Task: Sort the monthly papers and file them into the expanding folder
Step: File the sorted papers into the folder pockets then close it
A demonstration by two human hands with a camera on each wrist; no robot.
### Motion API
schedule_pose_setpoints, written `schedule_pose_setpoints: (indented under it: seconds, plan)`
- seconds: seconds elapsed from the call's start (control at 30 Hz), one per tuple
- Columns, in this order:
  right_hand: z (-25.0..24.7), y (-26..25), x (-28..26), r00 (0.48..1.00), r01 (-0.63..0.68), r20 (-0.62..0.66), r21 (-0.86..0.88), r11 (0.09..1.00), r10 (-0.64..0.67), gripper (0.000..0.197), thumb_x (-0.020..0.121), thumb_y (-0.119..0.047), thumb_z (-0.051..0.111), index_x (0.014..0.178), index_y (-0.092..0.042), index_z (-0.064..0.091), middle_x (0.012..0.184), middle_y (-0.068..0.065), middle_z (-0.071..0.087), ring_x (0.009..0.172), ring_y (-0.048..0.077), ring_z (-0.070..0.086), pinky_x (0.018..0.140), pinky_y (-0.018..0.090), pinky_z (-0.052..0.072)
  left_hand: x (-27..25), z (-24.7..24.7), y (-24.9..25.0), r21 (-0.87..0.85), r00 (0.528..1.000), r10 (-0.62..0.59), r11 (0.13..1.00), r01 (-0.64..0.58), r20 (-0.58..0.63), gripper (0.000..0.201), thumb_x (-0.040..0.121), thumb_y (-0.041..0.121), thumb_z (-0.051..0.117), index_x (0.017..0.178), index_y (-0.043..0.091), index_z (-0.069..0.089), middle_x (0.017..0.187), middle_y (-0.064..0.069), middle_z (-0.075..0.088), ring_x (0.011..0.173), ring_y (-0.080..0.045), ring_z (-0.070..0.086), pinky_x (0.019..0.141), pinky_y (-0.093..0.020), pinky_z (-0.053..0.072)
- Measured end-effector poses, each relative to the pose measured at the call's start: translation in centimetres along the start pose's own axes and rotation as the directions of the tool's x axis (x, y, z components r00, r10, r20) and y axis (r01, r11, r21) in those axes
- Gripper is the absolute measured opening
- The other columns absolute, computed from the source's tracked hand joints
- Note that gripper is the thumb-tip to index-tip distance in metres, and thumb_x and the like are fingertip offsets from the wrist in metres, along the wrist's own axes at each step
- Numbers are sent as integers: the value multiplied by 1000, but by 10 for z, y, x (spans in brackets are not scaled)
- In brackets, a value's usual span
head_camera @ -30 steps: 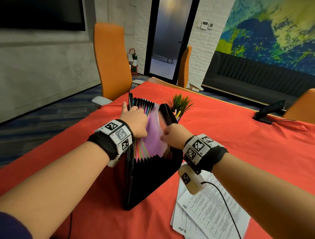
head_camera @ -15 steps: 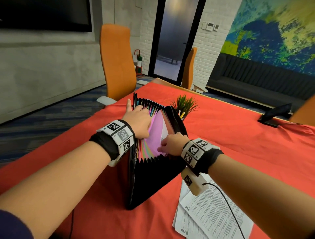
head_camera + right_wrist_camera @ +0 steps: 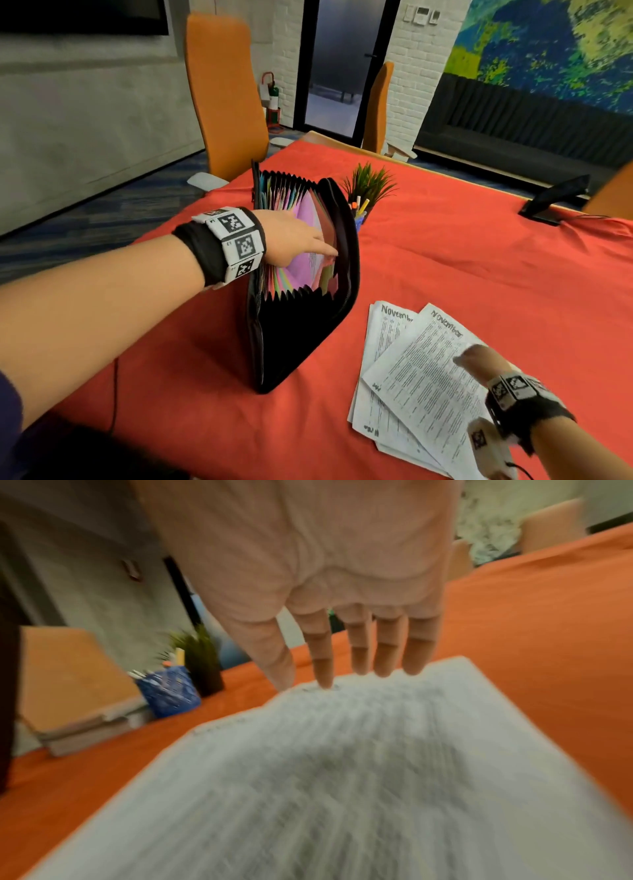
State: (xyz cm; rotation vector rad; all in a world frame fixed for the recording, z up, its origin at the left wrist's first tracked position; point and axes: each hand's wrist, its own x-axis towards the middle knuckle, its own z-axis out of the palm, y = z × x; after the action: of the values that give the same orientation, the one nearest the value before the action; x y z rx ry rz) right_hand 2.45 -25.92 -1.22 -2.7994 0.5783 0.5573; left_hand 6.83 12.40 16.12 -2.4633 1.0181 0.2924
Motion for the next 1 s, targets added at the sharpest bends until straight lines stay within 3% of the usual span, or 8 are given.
schedule_pose_setpoints:
  seconds: [0.23,0.37,0.53,0.63,0.73,0.8,0.9,1.0]
  plan:
    - [50,43,-17,915,-403,54,188,896,400,101,46,-62,80,116,2,44,85,11,59,67,21,55,54,24,48,9,2,-3,-226,995,10,974,-32,-97,63,74,-9,41,127,23,49,133,3,46,122,-20,44,90,-43,45]
    - [55,42,-21,877,-468,23,267,842,480,118,38,-59,85,126,1,34,105,19,56,89,32,57,75,36,53,12,5,-8,-277,985,-6,960,-43,-174,46,74,-6,45,108,21,59,130,7,49,122,-16,41,95,-42,42]
    - [50,38,-27,885,-383,-109,384,840,454,104,50,-19,90,129,0,26,114,28,48,103,43,52,85,47,50,11,8,-10,-342,974,-111,939,38,-198,38,77,2,50,102,25,66,134,10,47,127,-13,38,102,-41,37]
    - [48,48,-27,856,-328,-174,546,771,487,86,64,8,73,135,0,24,115,32,51,105,45,53,88,49,47,7,7,-9,-448,971,-155,892,59,-181,42,77,2,50,105,27,68,129,10,54,116,-13,50,96,-39,43]
    - [49,62,-22,890,-272,-124,628,729,439,40,69,6,65,109,4,60,93,23,66,86,37,64,82,45,52,1,5,-6,-533,960,-205,843,73,-192,23,82,18,59,99,28,70,112,13,62,81,-2,57,80,-29,47]
    - [48,67,-23,924,-212,-100,672,709,370,20,71,-1,65,90,2,66,79,17,68,72,33,65,72,47,55,1,4,-6,-545,957,-212,835,73,-197,17,84,38,61,95,28,70,103,14,64,82,-2,57,77,-28,47]
    - [49,66,-23,945,-171,-98,662,730,311,20,77,-6,67,95,3,65,85,17,65,74,30,61,68,32,48,3,3,-3,-514,958,-228,851,108,-176,31,81,57,57,86,28,67,88,15,60,77,-3,54,63,-25,42]
    - [55,64,-21,957,-166,-86,623,764,278,27,76,-8,70,99,4,64,90,20,66,81,33,62,74,36,49,8,1,-1,-457,958,-242,877,147,-156,34,79,60,58,83,27,63,86,12,57,79,-8,55,65,-28,44]
